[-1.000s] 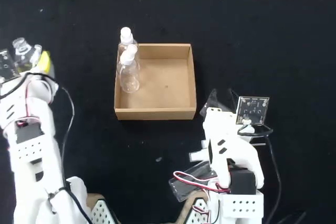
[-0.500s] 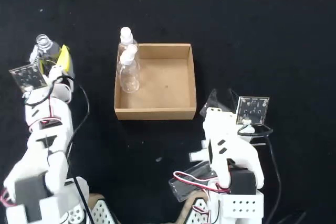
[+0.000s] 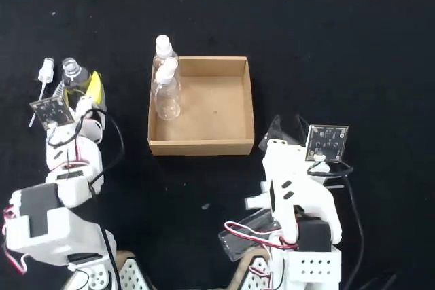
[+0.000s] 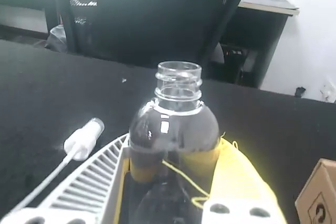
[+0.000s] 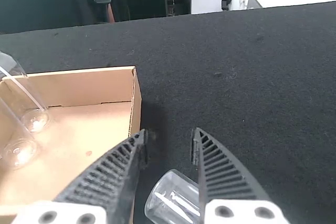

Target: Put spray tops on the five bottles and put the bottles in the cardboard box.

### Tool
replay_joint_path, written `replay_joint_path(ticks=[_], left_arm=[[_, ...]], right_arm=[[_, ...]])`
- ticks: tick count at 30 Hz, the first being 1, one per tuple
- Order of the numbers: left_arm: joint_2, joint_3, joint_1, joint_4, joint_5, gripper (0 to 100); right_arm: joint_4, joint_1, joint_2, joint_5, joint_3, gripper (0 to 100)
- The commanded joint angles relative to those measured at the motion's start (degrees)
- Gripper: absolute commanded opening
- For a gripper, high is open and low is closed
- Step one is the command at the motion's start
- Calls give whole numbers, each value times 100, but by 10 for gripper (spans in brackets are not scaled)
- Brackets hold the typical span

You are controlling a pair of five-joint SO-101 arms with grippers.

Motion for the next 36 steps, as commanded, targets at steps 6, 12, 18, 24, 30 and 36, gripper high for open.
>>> replay_joint_path(ticks=[6, 12, 18, 24, 30, 36], left_arm=[[457, 154, 48, -615, 44, 44], [651, 189, 40, -615, 62, 45], [642, 303, -13, -615, 70, 183], [633, 453, -154, -1029, 35, 244], [642, 725, -110, -1407, -123, 291], [624, 734, -171, -1451, -141, 293]], right_arm=[[-149, -44, -532, 44, -180, 129], [-149, -44, -532, 44, -180, 129], [-149, -44, -532, 44, -189, 129], [-149, -44, -532, 44, -189, 129], [-149, -44, -532, 44, -189, 129], [-149, -44, -532, 44, -189, 129]])
